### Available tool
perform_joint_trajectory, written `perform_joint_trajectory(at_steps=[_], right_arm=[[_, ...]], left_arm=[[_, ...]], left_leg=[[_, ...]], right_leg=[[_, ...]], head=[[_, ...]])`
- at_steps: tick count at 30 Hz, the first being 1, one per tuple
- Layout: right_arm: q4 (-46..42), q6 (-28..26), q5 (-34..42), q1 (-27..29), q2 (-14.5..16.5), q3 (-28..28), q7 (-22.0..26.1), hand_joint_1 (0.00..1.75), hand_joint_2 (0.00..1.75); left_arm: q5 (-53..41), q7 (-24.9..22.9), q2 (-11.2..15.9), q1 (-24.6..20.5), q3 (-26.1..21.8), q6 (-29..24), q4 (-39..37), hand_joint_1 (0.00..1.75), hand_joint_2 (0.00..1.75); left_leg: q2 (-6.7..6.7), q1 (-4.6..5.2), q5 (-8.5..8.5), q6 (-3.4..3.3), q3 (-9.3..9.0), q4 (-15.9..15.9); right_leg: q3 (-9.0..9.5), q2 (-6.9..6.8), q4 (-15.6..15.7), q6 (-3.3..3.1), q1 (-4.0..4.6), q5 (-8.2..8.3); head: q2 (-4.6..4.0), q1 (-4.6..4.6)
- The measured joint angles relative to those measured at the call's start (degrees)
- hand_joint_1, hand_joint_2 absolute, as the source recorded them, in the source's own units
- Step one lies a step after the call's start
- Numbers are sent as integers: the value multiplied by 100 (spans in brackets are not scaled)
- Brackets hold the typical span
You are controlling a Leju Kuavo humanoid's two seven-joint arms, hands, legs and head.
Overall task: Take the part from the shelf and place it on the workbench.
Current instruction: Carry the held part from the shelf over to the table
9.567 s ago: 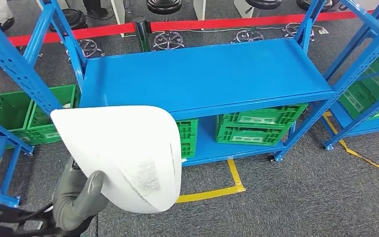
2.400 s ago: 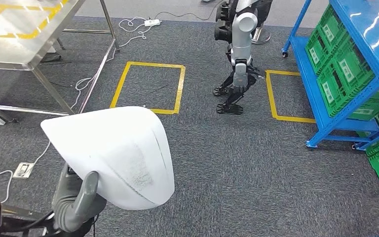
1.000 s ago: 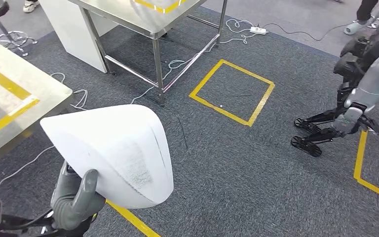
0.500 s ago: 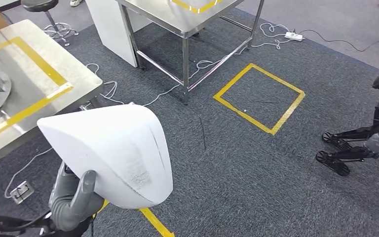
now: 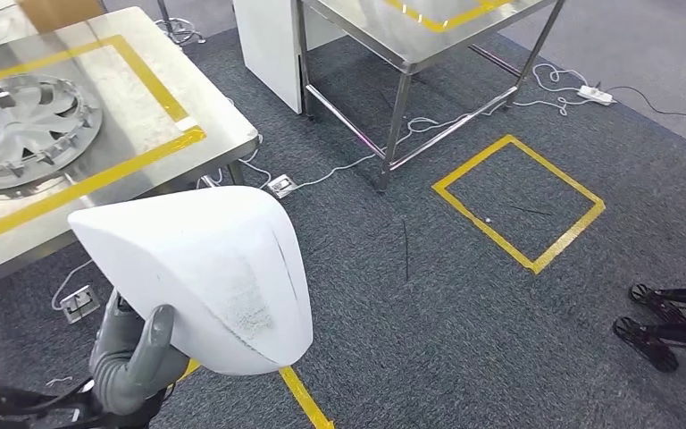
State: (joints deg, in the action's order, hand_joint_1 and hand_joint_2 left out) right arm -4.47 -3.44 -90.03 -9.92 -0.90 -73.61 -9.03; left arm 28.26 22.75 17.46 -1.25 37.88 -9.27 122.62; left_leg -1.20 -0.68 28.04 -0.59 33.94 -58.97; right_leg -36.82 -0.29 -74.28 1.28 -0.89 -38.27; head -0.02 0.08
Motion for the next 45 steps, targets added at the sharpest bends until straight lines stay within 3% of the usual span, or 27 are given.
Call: perform_joint_trajectory(at_steps=[2,4,6,8,10,12,14,15,16,18,20,21,23,25,28,30,31,32,34,35,37,38,39,40,42,43,45], right_arm=[[0,1,0,-5,1,0,1,0,175],[-1,0,1,-12,-12,1,4,0,175],[-3,-2,1,-15,-33,1,6,0,175],[-4,-2,1,-33,-43,1,7,0,175],[-4,-1,0,-63,-37,0,7,0,175],[-3,1,1,-65,-28,0,7,0,175],[1,2,2,-37,-24,0,7,0,175],[4,3,2,-27,-21,0,7,0,175],[6,3,2,-25,-19,0,7,0,175],[8,3,2,-36,-14,0,7,0,175],[6,2,2,-51,-14,0,7,0,175],[5,2,2,-57,-13,0,7,0,175],[5,1,2,-66,-9,0,7,0,175],[5,1,2,-66,-1,0,7,0,175],[5,1,2,-31,3,0,7,0,175],[6,1,2,-6,3,0,7,0,175],[6,1,2,-3,7,0,7,0,175],[6,1,2,-5,9,0,7,0,175],[3,1,2,-17,2,1,7,0,175],[3,1,2,-19,-4,1,7,0,175],[1,0,2,-29,-23,2,7,0,175],[1,-1,2,-39,-25,2,7,0,175],[-1,-1,2,-56,-27,1,7,0,175],[-1,-1,2,-70,-25,1,7,0,175],[1,1,2,-77,-18,1,7,0,175],[3,2,1,-65,-16,1,6,0,175],[6,3,1,-36,-12,1,5,0,175]], left_arm=[[0,-2,0,-1,0,0,0,175,175],[0,-5,-1,-3,0,0,-1,175,175],[0,-9,-2,1,-1,1,-1,175,175],[0,-12,1,6,-3,1,2,175,175],[0,-13,3,10,-6,2,3,175,175],[0,-14,3,6,-7,7,1,175,175],[0,-15,2,3,-7,9,-7,175,175],[0,-15,3,6,-7,9,-13,175,175],[0,-15,4,7,-7,9,-20,175,175],[0,-14,4,6,-7,9,-29,175,175],[0,-14,4,8,-7,10,-31,175,175],[0,-13,5,10,-7,10,-31,175,175],[0,-13,8,17,-8,11,-29,175,175],[0,-13,10,18,-7,14,-28,175,175],[0,-13,9,12,-7,17,-28,175,175],[0,-13,9,15,-7,17,-32,175,175],[0,-13,9,16,-7,17,-33,175,175],[0,-13,9,16,-7,17,-33,175,175],[0,-13,8,15,-6,17,-32,175,175],[0,-14,8,13,-6,17,-32,175,175],[0,-14,7,15,-6,17,-32,175,175],[0,-14,7,20,-6,17,-30,175,175],[0,-13,7,29,-6,17,-29,175,175],[0,-12,8,31,-7,17,-28,175,175],[0,-12,8,28,-8,17,-31,175,175],[0,-13,7,23,-8,17,-32,175,175],[0,-15,4,28,-7,17,-40,175,175]], left_leg=[[-177,24,-8,-9,-11,0],[-345,26,-20,1,-10,-4],[-496,-2,-50,49,30,-6],[-623,-31,-90,126,76,11],[-369,-5,3,185,153,-83],[47,8,337,230,384,-567],[148,-28,641,284,674,-1222],[147,-41,657,308,730,-1374],[156,-49,563,328,673,-1311],[320,-55,232,353,292,-669],[553,-32,73,286,-25,-112],[617,-14,80,230,-76,-11],[529,10,78,115,-67,-8],[416,7,52,45,-54,3],[218,7,14,-27,-21,9],[60,25,-1,-53,-5,7],[-24,36,-7,-60,-6,7],[-108,48,-10,-62,-13,7],[-263,67,-20,-55,-27,6],[-332,65,-31,-40,-20,3],[-461,32,-70,19,32,4],[-525,21,-96,60,60,16],[-486,18,-101,91,83,17],[-334,32,-60,119,115,-21],[50,37,223,166,307,-413],[158,24,414,200,470,-752],[152,-23,641,266,748,-1354]], right_leg=[[174,67,460,-90,18,386],[479,321,1223,-211,42,767],[622,508,1588,-267,61,859],[658,422,1683,-255,56,880],[702,280,1809,-253,35,954],[719,137,1882,-262,36,1001],[709,-25,1875,-265,43,998],[706,-103,1862,-257,42,990],[707,-174,1847,-245,38,978],[710,-281,1790,-197,31,935],[710,-351,1717,-127,52,875],[715,-382,1695,-96,65,857],[734,-447,1691,-52,61,844],[702,-350,1577,5,34,720],[304,-58,619,46,22,154],[34,-13,27,22,33,-32],[28,0,33,-9,40,57],[123,27,267,-51,50,253],[445,206,1040,-173,69,692],[567,310,1349,-224,76,821],[656,411,1599,-281,96,857],[669,368,1651,-281,98,873],[690,308,1711,-270,89,895],[713,254,1774,-265,77,927],[741,131,1870,-260,52,983],[740,71,1877,-269,53,989],[729,-73,1868,-264,51,985]], head=[[0,5],[0,3],[0,4],[1,14],[1,-4],[0,-45],[0,-67],[0,-69],[0,-71],[0,-74],[0,-76],[0,-69],[0,-51],[0,-41],[0,-19],[0,-9],[0,-7],[0,-5],[0,-10],[0,-14],[0,-4],[0,12],[0,24],[0,22],[0,-8],[0,-24],[0,-38]])
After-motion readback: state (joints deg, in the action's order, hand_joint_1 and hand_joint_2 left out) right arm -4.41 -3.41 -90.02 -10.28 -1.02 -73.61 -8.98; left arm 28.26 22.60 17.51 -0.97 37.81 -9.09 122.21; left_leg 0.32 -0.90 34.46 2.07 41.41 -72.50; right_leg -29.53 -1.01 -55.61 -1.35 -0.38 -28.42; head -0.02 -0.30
